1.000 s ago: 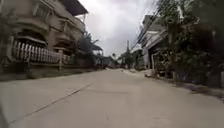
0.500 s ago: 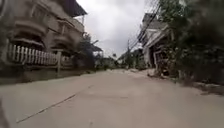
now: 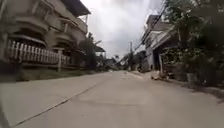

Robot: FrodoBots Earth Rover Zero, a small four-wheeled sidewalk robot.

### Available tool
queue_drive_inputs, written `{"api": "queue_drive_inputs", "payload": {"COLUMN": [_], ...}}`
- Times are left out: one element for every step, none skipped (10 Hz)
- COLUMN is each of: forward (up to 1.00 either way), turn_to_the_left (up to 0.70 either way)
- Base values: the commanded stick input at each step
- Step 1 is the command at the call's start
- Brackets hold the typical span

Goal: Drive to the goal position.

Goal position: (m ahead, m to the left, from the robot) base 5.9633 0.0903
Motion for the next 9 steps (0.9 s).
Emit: {"api": "queue_drive_inputs", "payload": {"forward": [0.7,0.7,0.7,0.7,0.7,0.7,0.7,0.7,0.7], "turn_to_the_left": [-0.15,-0.2,-0.25,-0.25,-0.19,-0.13,-0.1,-0.08,-0.09]}}
